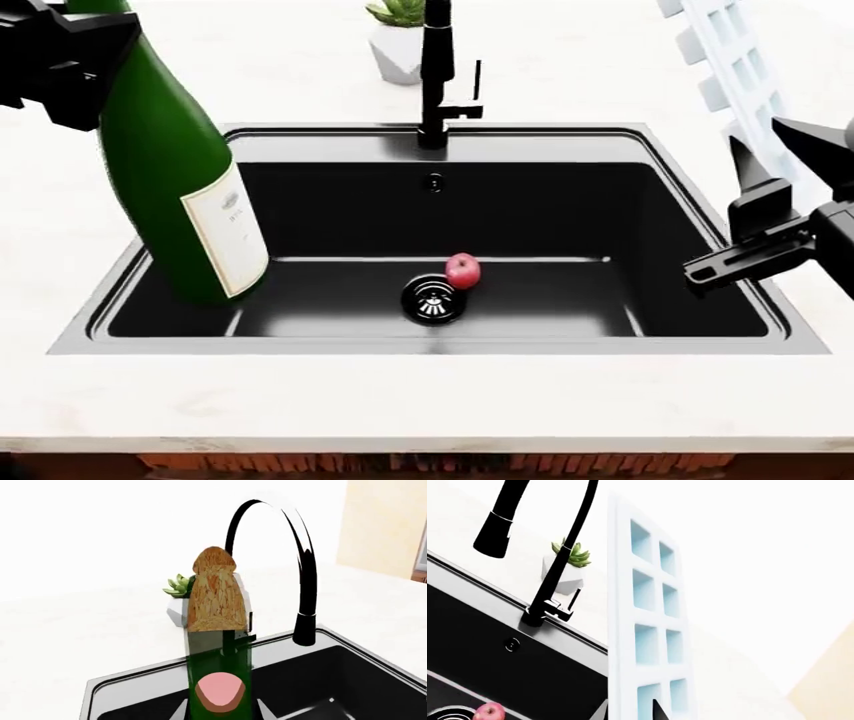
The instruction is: Pick the ice cube tray and bottle and place them in the sink. Then turn on the water.
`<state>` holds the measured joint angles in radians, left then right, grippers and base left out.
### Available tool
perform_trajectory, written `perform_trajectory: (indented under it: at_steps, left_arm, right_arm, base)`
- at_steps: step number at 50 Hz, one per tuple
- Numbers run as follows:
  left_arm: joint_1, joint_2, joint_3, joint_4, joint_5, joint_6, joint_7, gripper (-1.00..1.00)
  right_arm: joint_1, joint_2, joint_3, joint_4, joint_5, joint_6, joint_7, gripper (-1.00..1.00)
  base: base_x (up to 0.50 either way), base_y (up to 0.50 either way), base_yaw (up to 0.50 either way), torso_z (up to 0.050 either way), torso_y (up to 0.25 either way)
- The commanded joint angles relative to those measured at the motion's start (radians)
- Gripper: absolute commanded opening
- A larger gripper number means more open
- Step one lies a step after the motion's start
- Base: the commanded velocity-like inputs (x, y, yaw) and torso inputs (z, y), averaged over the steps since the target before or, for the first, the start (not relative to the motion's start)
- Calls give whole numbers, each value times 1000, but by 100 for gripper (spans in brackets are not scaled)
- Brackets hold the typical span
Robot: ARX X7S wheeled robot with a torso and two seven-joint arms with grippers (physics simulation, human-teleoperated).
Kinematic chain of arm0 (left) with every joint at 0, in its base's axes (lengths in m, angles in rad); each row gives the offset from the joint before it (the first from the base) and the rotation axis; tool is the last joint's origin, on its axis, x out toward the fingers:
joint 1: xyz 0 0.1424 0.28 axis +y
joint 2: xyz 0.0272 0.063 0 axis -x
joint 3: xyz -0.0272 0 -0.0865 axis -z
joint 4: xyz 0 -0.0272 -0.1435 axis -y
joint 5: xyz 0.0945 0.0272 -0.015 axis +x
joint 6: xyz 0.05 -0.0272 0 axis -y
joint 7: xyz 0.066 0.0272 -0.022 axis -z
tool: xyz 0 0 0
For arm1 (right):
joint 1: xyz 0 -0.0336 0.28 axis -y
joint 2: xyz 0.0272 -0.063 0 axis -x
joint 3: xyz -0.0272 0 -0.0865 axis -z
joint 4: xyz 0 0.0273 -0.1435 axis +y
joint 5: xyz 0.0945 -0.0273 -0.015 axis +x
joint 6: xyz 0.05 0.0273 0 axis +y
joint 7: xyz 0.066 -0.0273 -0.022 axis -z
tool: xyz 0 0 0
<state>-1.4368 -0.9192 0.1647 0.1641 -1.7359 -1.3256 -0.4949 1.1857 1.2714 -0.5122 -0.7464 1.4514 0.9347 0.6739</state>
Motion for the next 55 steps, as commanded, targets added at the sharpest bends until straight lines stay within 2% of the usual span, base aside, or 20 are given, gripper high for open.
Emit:
perform_trajectory:
  at_steps: [1,6,21,55]
  left_arm:
    - [-9,-3,-1,0,9,11,-1,-100]
    - [1,-2,0,3,16,17,5,-100]
    - [0,-4,9,5,13,26,6,-100]
    - [-1,-12,25,7,4,42,7,-100]
  right_arm:
    - [-13,11,7,-4,-12,-11,-1,-100]
    - [-26,19,10,-5,-14,-23,1,-100]
    - [-60,39,23,0,-11,-65,14,-100]
    - [-76,36,25,-2,-19,-73,8,-100]
  base:
    - [20,500,0,0,0]
    - [18,500,0,0,2]
    - [15,0,0,0,1]
    - [357,0,0,0,2]
